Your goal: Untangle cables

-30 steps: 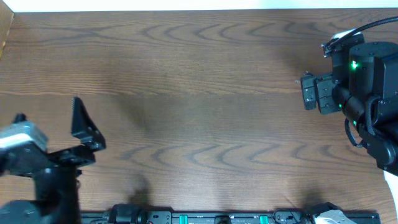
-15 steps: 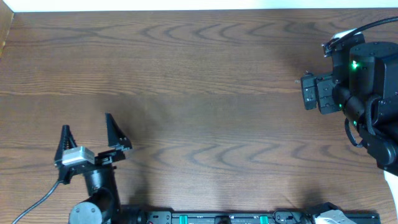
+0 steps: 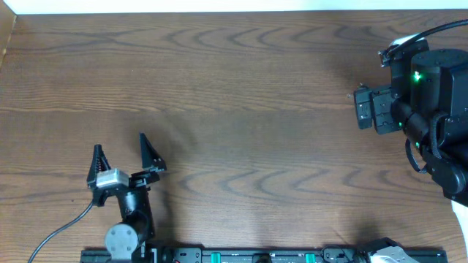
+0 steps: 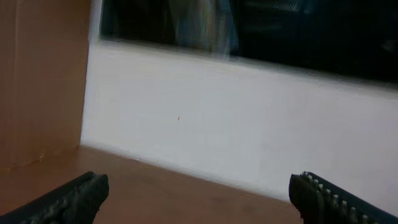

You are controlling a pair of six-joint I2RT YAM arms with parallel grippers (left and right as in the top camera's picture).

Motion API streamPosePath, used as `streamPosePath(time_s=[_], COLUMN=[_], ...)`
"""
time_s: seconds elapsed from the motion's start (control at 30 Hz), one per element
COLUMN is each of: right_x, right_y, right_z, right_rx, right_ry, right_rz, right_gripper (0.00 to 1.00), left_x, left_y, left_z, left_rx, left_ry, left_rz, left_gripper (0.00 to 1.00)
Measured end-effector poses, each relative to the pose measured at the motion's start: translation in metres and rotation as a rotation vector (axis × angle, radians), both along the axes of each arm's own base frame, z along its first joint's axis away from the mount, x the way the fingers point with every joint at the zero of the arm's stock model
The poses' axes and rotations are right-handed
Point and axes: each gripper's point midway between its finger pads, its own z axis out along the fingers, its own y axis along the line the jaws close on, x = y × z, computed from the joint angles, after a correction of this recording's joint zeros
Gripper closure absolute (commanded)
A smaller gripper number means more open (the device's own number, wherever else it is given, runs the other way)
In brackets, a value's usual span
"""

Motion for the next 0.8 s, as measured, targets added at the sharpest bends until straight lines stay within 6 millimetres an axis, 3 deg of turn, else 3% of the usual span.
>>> streamPosePath(time_s=[0.1,0.17,0.2,0.8], right_x=[0.000,0.000,0.000,0.000], right_y=[0.000,0.000,0.000,0.000], right_z=[0.000,-0.001,0.000,0.000], right_rx=[0.000,-0.001,0.000,0.000], right_ry=[0.000,0.003,0.000,0.000], right_rz=[0.000,0.000,0.000,0.000], right_gripper=[0.01,0.01,0.01,0.01], left_x=[0.007,0.008,0.008,0.007], left_y=[0.000,0.000,-0.001,-0.001], left_z=[-0.040,-0.078,-0.082,-0.082], left_rx=[0.007,0.008,0.009,0.009], left_ry=[0.171,0.324,0.347,0.352], left_rz=[0.001,0.000,-0.003,-0.008], left_gripper=[0.02,0.02,0.02,0.02])
